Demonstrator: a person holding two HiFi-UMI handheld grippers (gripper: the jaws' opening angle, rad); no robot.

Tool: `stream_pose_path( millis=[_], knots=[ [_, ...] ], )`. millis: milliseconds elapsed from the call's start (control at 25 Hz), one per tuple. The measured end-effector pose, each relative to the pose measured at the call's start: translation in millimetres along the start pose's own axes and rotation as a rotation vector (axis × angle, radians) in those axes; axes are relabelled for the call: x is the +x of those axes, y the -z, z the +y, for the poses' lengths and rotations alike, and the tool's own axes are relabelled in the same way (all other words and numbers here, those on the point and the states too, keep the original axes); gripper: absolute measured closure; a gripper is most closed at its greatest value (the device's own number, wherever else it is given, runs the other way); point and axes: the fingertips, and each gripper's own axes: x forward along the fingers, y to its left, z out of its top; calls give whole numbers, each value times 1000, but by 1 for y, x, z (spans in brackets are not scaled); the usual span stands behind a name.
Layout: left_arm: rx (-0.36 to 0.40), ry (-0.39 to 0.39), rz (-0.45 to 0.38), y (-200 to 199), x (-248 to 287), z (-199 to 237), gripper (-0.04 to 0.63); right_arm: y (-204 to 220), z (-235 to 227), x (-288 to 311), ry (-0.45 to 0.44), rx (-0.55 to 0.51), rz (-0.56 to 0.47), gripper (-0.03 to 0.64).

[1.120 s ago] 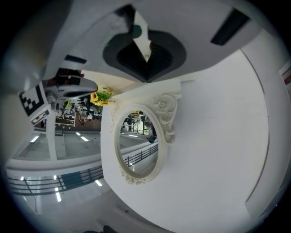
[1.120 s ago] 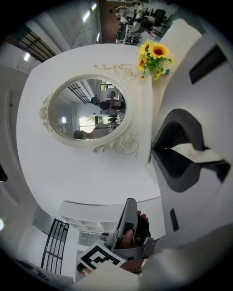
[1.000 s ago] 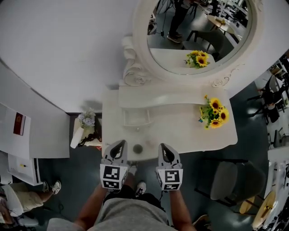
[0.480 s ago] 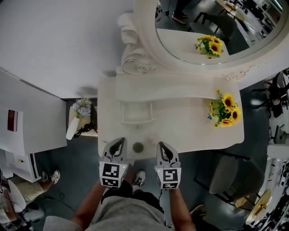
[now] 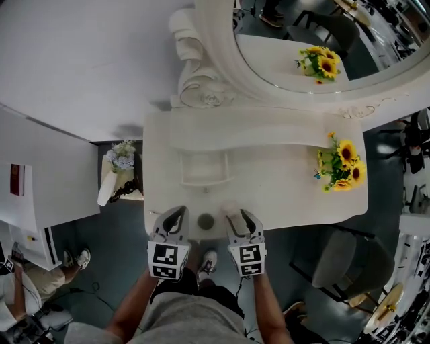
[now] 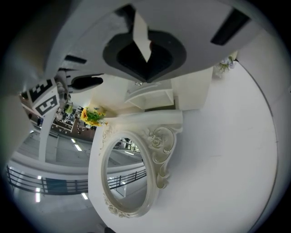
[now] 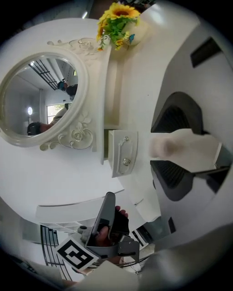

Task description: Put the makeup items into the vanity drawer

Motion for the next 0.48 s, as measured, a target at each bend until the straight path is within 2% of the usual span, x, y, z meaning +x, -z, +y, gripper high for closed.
stream_pose_path(
  millis=[320, 480],
  knots=[
    [-7, -2, 25, 11, 7, 1, 595, 19, -1, 8, 1, -10, 53, 437],
    [-6, 0, 6, 7, 7, 0, 595, 23, -1, 8, 9, -22, 61, 486]
  ],
)
